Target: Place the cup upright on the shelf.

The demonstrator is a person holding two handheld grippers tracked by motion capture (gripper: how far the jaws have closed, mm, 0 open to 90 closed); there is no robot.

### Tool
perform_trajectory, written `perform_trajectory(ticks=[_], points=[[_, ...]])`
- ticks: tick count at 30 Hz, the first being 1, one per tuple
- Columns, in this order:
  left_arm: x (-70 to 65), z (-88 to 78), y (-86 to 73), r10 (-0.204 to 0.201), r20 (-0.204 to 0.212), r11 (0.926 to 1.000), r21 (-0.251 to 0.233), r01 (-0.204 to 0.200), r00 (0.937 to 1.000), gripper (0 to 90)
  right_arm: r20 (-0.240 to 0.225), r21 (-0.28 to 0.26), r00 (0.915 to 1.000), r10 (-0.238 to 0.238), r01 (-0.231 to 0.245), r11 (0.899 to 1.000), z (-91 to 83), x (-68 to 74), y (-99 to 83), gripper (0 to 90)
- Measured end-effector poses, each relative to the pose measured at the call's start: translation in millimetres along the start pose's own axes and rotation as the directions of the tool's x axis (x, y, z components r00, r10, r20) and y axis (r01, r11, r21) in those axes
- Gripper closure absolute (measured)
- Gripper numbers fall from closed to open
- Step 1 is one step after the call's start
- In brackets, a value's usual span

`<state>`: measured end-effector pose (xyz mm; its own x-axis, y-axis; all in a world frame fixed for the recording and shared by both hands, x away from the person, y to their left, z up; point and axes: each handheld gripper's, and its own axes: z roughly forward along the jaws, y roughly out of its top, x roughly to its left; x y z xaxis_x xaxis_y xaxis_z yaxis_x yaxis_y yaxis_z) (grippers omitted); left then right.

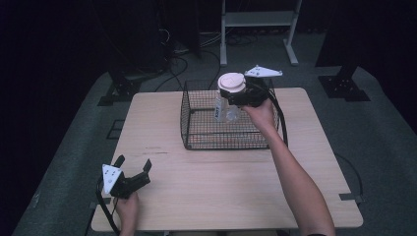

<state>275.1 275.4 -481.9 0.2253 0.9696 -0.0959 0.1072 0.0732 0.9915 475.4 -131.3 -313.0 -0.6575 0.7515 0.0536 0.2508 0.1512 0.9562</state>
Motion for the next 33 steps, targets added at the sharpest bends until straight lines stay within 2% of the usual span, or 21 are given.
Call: perform_trajectory(ticks=[18, 33], points=[[0.6, -0.3, 0.0, -0.004, 0.001, 1.0000, -0.002, 0.004, 1.0000, 0.0, -0.005, 0.027, 0.9994, 0.035, -0.035, 0.999, 25.4, -10.7, -15.9, 3.7], [0.9, -0.5, 0.0, -0.007, 0.000, 1.0000, -0.004, 0.007, 1.0000, 0.0, 0.009, 0.081, 0.9988, 0.049, -0.049, 0.996, 42.9, -16.9, -29.5, 3.7]])
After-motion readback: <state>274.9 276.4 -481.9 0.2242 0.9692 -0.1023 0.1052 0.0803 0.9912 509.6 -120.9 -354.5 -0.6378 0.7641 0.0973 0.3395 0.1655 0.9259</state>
